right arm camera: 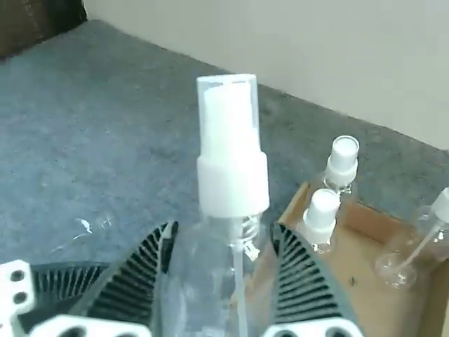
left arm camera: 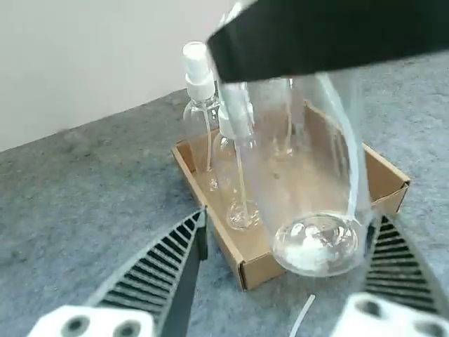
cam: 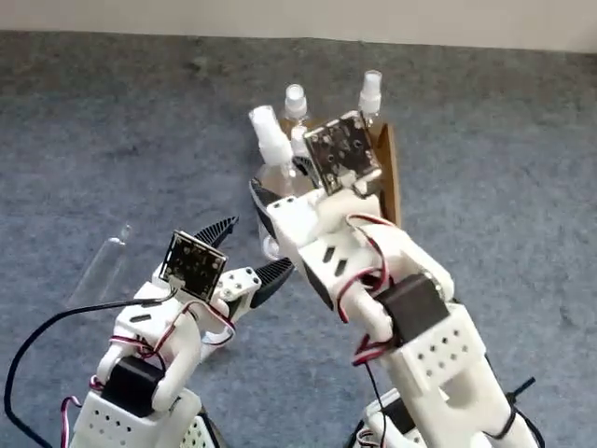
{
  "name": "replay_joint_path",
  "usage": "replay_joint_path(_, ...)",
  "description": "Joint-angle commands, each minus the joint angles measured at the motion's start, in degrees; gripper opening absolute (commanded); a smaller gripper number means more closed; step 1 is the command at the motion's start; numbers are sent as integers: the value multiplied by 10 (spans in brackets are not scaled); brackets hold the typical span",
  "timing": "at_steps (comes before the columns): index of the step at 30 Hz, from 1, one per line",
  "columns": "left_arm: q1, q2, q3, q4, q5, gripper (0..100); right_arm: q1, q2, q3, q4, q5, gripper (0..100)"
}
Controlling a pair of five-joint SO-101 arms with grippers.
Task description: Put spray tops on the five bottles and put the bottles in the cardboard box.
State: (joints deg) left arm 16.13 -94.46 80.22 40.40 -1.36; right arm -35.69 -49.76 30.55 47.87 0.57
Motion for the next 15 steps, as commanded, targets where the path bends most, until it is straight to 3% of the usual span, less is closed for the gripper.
replay_joint_path(1, -14, 5, -2, -12, -4, 287, -5, -29, -36, 17, -6, 5)
replay_joint_path(10, -15, 3, -3, -12, -5, 287, -1, -29, -36, 48, -5, 5)
replay_joint_path(15, -15, 0, 1, -12, -4, 287, 88, -25, -36, -10, 42, 5)
